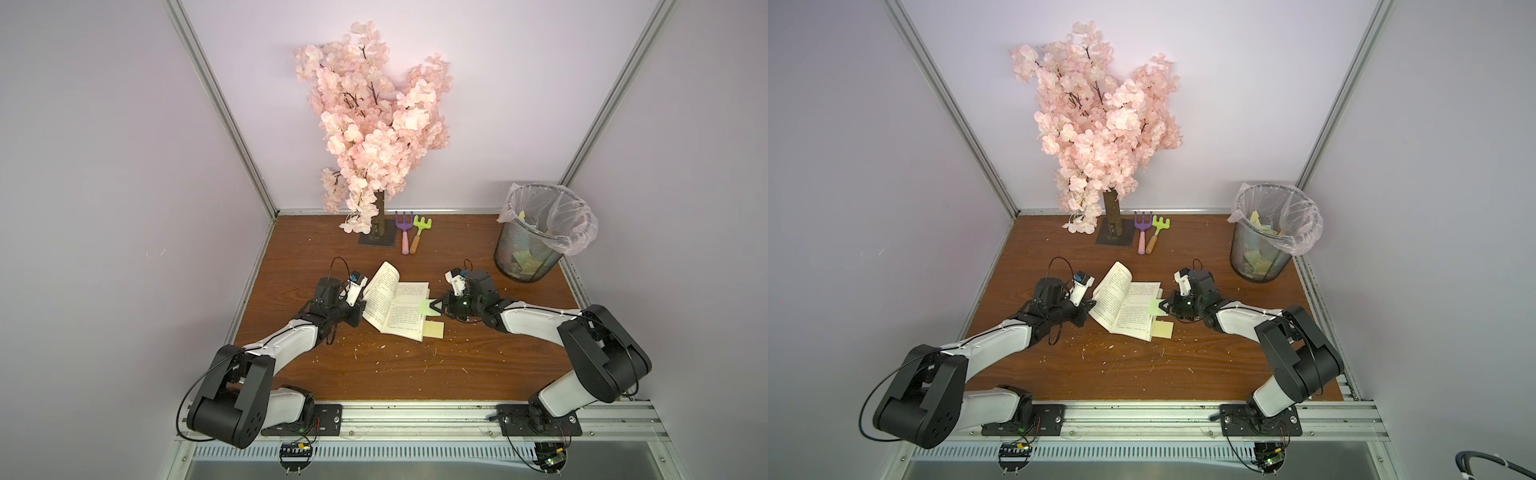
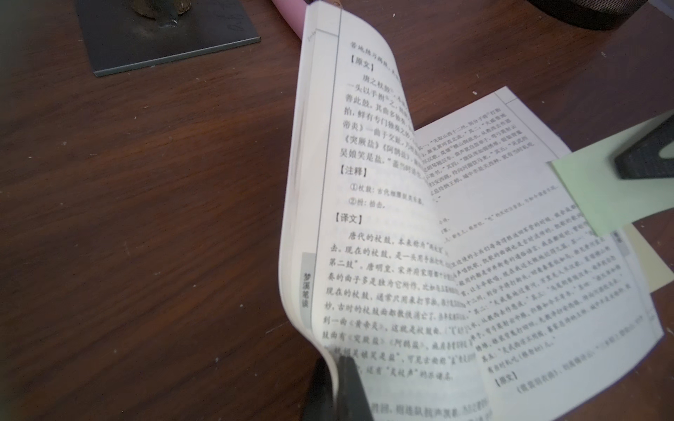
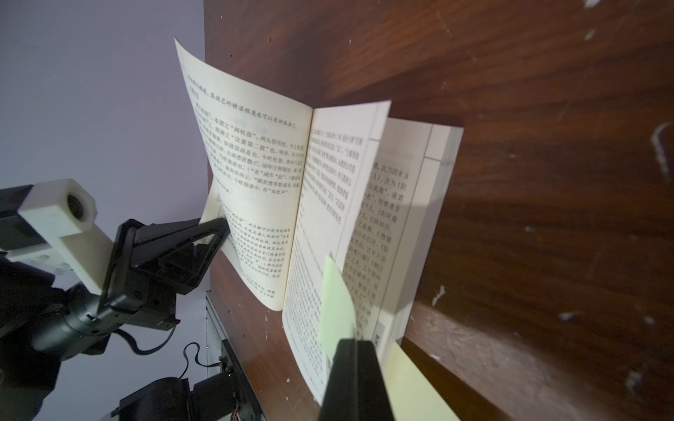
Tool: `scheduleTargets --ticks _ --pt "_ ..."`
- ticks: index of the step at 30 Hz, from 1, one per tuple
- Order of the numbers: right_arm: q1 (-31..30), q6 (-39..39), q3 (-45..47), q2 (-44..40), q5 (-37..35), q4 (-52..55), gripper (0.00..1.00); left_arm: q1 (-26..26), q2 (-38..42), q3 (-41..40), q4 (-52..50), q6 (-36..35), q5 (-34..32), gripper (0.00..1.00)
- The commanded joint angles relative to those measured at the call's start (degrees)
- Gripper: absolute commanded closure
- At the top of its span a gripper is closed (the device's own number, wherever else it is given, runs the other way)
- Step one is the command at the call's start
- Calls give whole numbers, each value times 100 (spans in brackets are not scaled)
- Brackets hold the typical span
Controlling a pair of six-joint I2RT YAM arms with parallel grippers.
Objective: Peel off the used sticky note
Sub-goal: Tear off the note from the book.
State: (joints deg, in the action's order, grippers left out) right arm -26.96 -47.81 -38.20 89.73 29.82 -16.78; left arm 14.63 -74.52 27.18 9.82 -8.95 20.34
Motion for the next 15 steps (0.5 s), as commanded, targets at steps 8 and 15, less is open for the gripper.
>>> scheduleTargets --ticks 8,15 --pt "263 567 -57 25 181 185 100 -75 144 -108 -295 -45 -236 98" --pt "451 745 -56 117 458 284 100 -75 144 -108 -306 -37 -240 98"
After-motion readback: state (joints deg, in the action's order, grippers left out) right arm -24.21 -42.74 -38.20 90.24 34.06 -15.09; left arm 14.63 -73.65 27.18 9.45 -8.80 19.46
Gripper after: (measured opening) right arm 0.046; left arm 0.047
